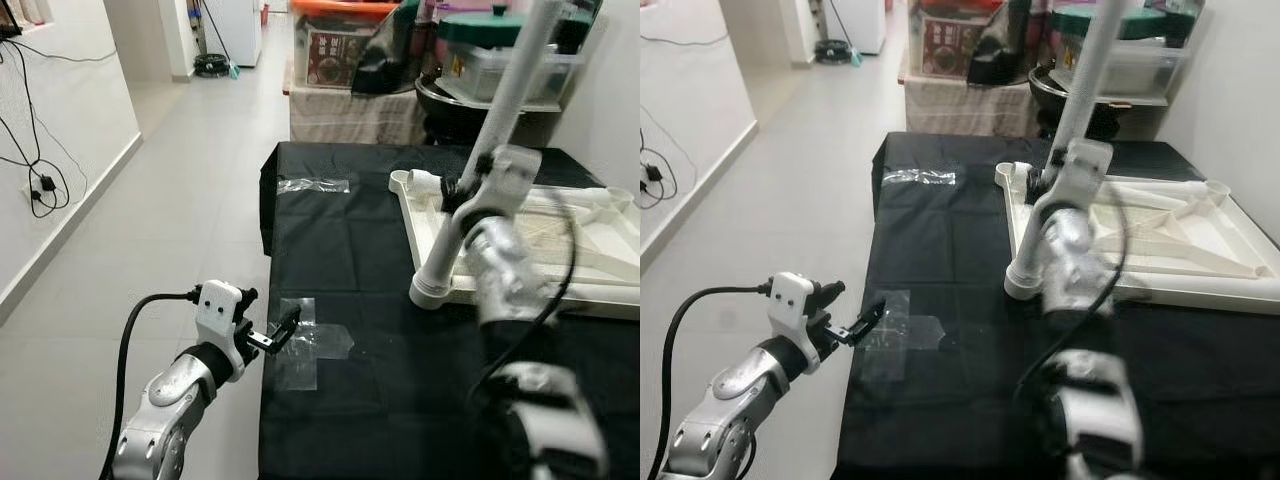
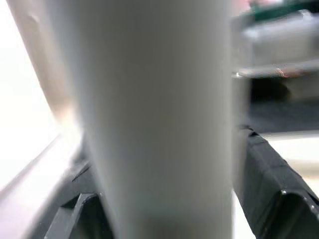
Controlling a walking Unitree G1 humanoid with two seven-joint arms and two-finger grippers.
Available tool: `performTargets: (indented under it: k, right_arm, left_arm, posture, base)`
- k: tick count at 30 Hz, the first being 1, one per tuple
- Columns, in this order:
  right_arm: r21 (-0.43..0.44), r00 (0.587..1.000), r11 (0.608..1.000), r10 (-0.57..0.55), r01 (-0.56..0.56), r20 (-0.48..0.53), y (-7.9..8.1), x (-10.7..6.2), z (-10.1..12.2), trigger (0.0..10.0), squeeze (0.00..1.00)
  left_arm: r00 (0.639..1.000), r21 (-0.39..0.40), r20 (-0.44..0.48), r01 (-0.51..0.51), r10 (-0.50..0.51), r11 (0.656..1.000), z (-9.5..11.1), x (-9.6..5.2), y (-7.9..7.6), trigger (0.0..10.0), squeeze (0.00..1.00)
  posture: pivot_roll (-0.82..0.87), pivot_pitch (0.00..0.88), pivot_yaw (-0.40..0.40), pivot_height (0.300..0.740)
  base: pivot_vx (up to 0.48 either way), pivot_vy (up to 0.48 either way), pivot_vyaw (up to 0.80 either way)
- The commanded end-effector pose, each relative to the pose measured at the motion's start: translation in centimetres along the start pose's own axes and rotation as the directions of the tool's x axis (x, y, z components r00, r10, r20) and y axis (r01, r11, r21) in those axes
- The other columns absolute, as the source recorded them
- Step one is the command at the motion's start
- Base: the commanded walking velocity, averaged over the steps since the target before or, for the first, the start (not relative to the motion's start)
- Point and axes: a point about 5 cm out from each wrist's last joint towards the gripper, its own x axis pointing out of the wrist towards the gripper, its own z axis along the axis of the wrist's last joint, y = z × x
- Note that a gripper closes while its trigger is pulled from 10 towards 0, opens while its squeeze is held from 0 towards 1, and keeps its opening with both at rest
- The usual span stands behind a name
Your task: Building children table
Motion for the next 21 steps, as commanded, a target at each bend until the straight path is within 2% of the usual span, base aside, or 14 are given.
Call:
performTargets:
  k: [1, 2, 4, 6, 7, 10, 11, 17, 18, 19, 20, 21]
  right_arm:
    - [0.017, 0.980, 0.980, 0.198, -0.197, -0.036, 0.1, -0.4, -0.9, 10.0, 0.00]
    - [0.017, 0.980, 0.980, 0.198, -0.197, -0.036, 0.1, -0.4, -0.9, 10.0, 0.00]
    - [-0.015, 0.949, 0.957, 0.285, -0.289, -0.136, -1.3, -1.1, -1.7, 10.0, 0.00]
    - [-0.015, 0.949, 0.957, 0.285, -0.289, -0.136, -1.3, -1.1, -1.7, 10.0, 0.00]
    - [-0.019, 0.929, 0.949, 0.302, -0.313, -0.211, -2.0, -1.4, -2.8, 10.0, 0.00]
    - [-0.016, 0.922, 0.945, 0.315, -0.327, -0.227, -2.0, -1.4, -3.1, 10.0, 0.00]
    - [0.012, 0.917, 0.944, 0.325, -0.331, -0.231, -1.8, -1.4, -3.5, 0.0, 0.00]
    - [0.012, 0.935, 0.965, 0.256, -0.261, -0.243, -2.2, -0.9, -4.3, 0.0, 0.00]
    - [0.003, 0.956, 0.984, 0.174, -0.178, -0.236, -2.4, -0.6, -4.2, 0.0, 0.00]
    - [-0.045, 0.971, 0.999, 0.005, -0.017, -0.241, -2.9, -0.3, -4.2, 0.0, 0.00]
    - [-0.045, 0.971, 0.999, 0.005, -0.017, -0.241, -2.9, -0.3, -4.2, 0.0, 0.00]
    - [-0.106, 0.961, 0.981, -0.179, 0.160, -0.212, -3.7, -0.3, -3.9, 0.0, 0.00]
  left_arm:
    - [1.000, -0.009, -0.020, 0.009, -0.009, 1.000, -0.4, -0.2, -0.1, 10.0, 0.00]
    - [1.000, -0.009, -0.020, 0.009, -0.009, 1.000, -0.4, -0.2, -0.1, 10.0, 0.00]
    - [1.000, -0.005, -0.020, 0.011, -0.011, 1.000, -0.4, -0.2, 0.0, 10.0, 0.00]
    - [1.000, -0.005, -0.020, 0.011, -0.011, 1.000, -0.4, -0.2, 0.0, 10.0, 0.00]
    - [1.000, -0.002, -0.019, 0.013, -0.013, 1.000, -0.3, -0.1, 0.0, 10.0, 0.00]
    - [1.000, -0.001, -0.018, 0.014, -0.014, 1.000, -0.3, -0.1, 0.0, 10.0, 0.00]
    - [1.000, -0.001, -0.018, 0.014, -0.014, 1.000, -0.2, -0.1, 0.0, 10.0, 0.00]
    - [1.000, 0.002, -0.020, 0.016, -0.016, 1.000, -0.3, -0.1, 0.0, 10.0, 0.00]
    - [1.000, 0.003, -0.021, 0.016, -0.016, 1.000, -0.3, -0.2, 0.0, 10.0, 0.00]
    - [1.000, 0.004, -0.021, 0.017, -0.017, 1.000, -0.2, -0.2, 0.0, 10.0, 0.00]
    - [1.000, 0.004, -0.021, 0.017, -0.017, 1.000, -0.2, -0.2, 0.0, 10.0, 0.00]
    - [1.000, 0.005, -0.021, 0.018, -0.018, 1.000, -0.2, -0.3, 0.1, 10.0, 0.00]
  posture:
    - [0.08, 0.000, -0.081, 0.740]
    - [0.08, 0.000, -0.081, 0.740]
    - [0.08, 0.000, -0.079, 0.740]
    - [0.08, 0.000, -0.079, 0.740]
    - [0.08, 0.000, -0.081, 0.740]
    - [0.08, 0.000, -0.081, 0.740]
    - [0.08, 0.000, -0.081, 0.740]
    - [0.09, 0.000, -0.083, 0.740]
    - [0.09, 0.000, -0.081, 0.740]
    - [0.09, 0.000, -0.081, 0.740]
    - [0.09, 0.000, -0.081, 0.740]
    - [0.09, 0.000, -0.074, 0.740]
  base:
    - [0.000, 0.000, 0.00]
    - [0.000, 0.000, 0.00]
    - [0.000, 0.000, 0.00]
    - [0.000, 0.000, 0.00]
    - [0.000, 0.000, 0.00]
    - [0.000, 0.000, 0.00]
    - [0.000, 0.000, 0.00]
    - [0.000, 0.000, 0.00]
    - [0.000, 0.000, 0.00]
    - [0.000, 0.000, 0.00]
    - [0.000, 0.000, 0.00]
    - [0.000, 0.000, 0.00]
